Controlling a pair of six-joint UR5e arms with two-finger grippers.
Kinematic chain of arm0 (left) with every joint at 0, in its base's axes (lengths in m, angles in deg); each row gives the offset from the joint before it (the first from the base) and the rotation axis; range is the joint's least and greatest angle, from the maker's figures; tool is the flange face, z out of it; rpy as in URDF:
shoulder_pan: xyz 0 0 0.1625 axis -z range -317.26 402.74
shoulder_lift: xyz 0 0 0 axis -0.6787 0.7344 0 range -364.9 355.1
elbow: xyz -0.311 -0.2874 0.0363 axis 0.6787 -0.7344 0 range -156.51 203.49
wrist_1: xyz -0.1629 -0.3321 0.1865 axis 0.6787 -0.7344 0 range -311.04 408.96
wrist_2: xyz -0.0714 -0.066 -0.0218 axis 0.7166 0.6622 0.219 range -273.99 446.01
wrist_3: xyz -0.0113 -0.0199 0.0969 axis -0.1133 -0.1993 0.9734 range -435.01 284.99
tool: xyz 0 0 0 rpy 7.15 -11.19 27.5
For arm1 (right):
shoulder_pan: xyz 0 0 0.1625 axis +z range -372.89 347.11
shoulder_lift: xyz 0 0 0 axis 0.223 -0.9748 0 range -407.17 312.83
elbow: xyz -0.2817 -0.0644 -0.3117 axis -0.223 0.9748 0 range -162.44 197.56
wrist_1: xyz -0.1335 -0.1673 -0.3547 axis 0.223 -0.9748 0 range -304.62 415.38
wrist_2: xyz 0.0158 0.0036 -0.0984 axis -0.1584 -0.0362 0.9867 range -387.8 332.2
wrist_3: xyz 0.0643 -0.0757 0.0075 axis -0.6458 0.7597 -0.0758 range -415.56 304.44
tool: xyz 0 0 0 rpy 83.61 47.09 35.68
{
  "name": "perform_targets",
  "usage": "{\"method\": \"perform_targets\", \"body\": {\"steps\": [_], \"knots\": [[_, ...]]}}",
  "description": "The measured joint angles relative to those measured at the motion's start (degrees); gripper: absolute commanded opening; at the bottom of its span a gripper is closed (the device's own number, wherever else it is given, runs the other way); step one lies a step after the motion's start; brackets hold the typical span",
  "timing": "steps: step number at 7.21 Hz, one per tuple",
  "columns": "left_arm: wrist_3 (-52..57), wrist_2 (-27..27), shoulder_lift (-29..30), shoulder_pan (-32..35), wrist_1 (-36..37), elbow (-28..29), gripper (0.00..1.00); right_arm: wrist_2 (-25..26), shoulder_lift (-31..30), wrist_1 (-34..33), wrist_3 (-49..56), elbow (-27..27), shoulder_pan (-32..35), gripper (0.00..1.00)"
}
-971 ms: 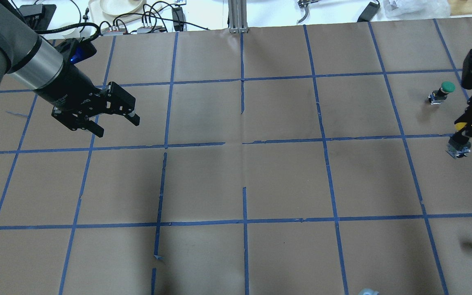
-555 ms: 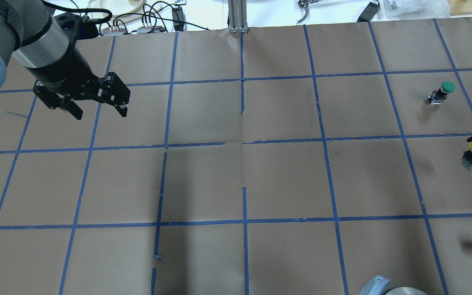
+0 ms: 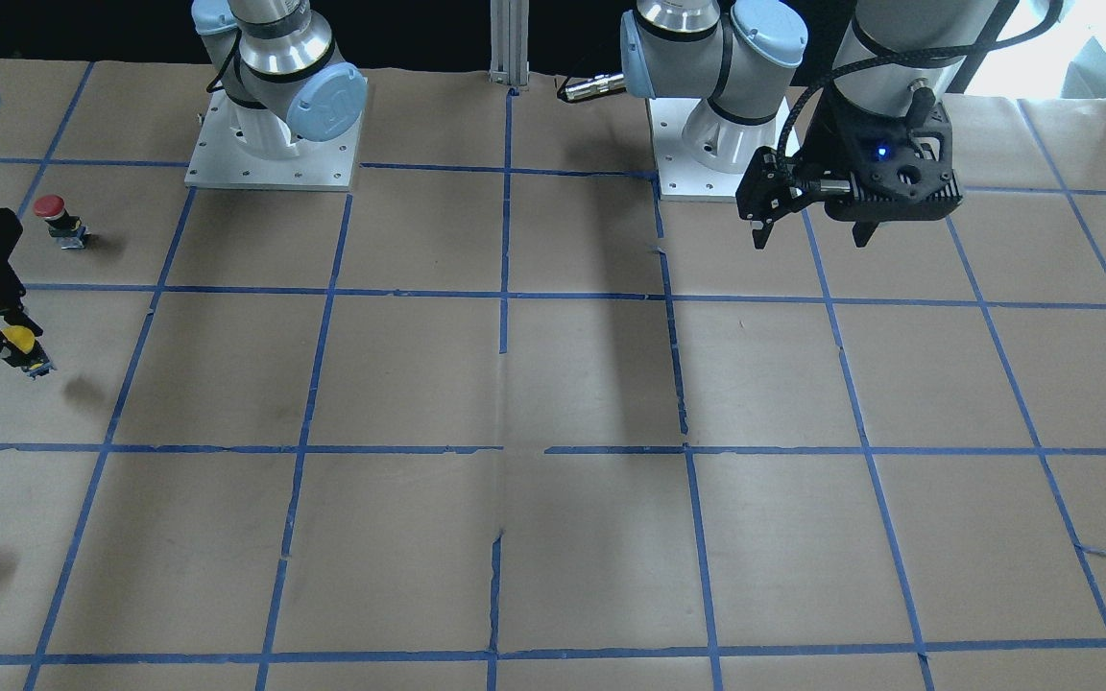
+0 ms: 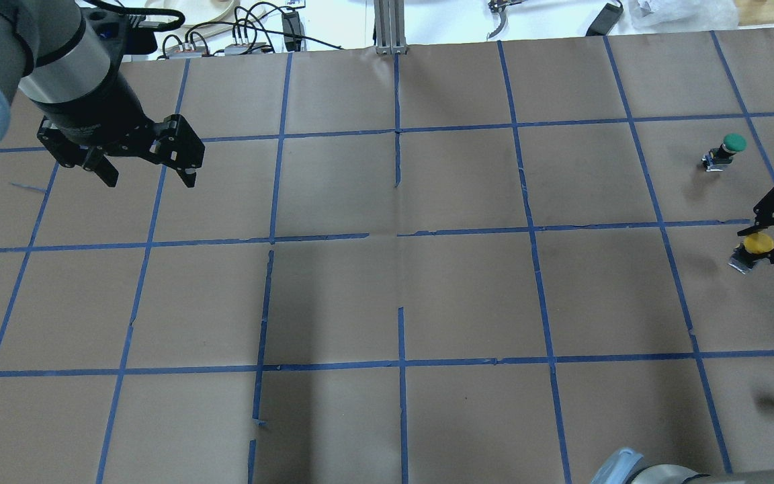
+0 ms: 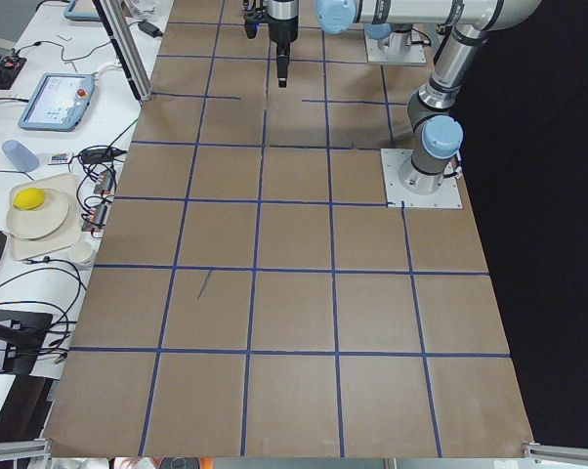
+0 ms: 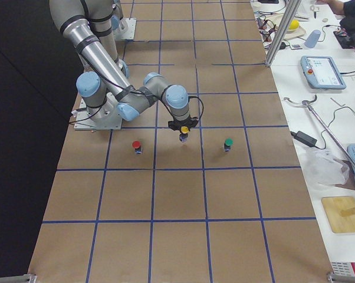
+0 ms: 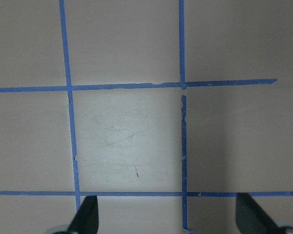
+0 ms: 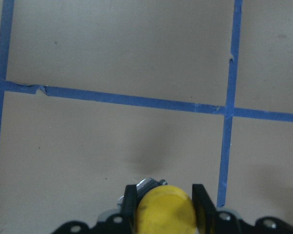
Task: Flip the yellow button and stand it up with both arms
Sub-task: 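Set the button upright on the table and open the right gripper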
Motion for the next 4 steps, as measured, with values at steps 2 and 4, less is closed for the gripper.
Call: {"method": "perform_targets", "body": {"steps": [2, 4], "knots": [[-2.4, 1.8, 0.3, -0.4, 0.6, 0.0, 0.99, -3.2, 1.4, 0.9, 3.2, 0.1, -5.4, 0.21], [-2.7, 4.9, -0.5, -0.7, 0.8, 0.9, 1.0, -5.1, 4.8, 0.8, 3.8, 0.4, -7.6, 0.38]]}}
